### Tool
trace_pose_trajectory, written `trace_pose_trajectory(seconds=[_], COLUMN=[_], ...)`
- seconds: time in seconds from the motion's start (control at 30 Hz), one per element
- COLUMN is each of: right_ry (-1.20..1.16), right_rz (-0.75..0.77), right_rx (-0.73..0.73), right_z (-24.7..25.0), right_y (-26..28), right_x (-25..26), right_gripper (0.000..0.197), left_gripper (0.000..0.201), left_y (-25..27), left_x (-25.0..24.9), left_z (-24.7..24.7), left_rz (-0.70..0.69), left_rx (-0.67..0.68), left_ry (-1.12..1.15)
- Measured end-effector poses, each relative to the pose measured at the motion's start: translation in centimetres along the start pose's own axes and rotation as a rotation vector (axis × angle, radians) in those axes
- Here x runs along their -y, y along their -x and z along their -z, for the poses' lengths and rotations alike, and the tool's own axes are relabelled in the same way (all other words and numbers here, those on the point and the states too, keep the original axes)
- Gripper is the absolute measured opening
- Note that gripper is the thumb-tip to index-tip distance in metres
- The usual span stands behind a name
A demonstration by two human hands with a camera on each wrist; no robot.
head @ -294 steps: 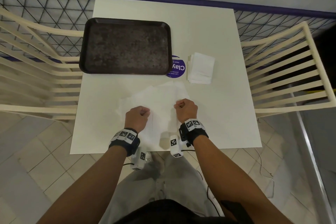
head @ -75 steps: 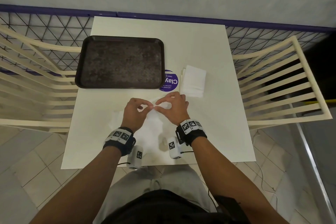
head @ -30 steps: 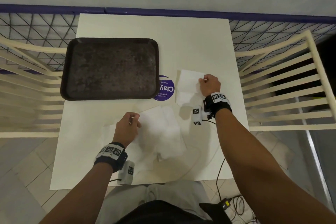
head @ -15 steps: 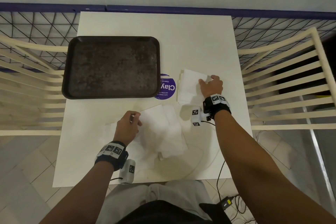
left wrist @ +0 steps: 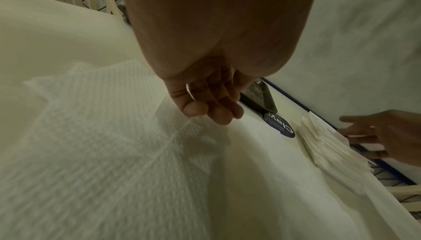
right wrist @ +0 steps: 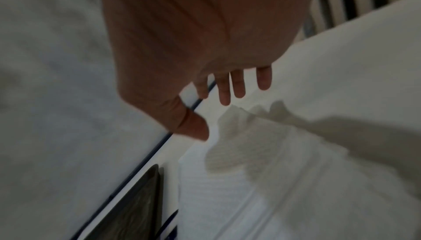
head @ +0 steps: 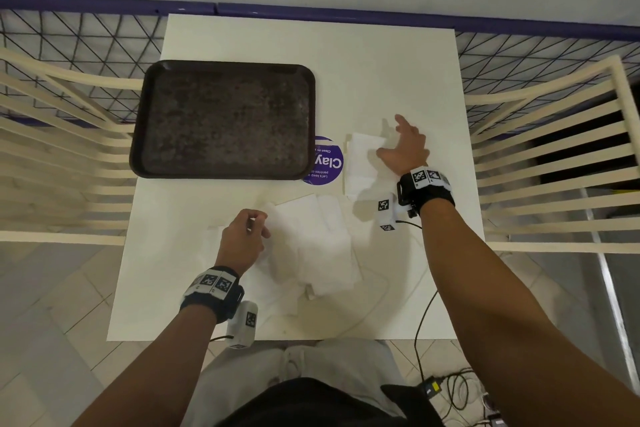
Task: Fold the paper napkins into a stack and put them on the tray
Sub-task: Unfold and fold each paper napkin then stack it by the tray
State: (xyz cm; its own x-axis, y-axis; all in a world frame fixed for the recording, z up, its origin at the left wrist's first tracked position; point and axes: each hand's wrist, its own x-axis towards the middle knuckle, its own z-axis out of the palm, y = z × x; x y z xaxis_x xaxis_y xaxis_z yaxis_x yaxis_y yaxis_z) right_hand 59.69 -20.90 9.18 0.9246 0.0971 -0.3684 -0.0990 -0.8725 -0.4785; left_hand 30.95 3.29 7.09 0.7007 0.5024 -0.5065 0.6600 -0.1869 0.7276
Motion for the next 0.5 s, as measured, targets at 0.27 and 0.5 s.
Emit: trace_pose_trajectory(seconds=[0.27, 0.5], right_ry=[0.609, 0.734], right_rz=[0.362, 0.417], right_rx=[0.352, 0.252], right_z=[-1.6, -2.9], right_y=[1.1, 2.8], right_x=[1.1, 0.4], right_gripper=[0.158, 0.148], left_gripper=[0.017, 0.017], left_y=[0.3, 0.2], left_x=[-0.1, -0.1], left_z=[-0.1, 0.2], left_rz=[0.001, -0.025], left_rx=[-0.01, -0.018], left_ry=[0.015, 0.001])
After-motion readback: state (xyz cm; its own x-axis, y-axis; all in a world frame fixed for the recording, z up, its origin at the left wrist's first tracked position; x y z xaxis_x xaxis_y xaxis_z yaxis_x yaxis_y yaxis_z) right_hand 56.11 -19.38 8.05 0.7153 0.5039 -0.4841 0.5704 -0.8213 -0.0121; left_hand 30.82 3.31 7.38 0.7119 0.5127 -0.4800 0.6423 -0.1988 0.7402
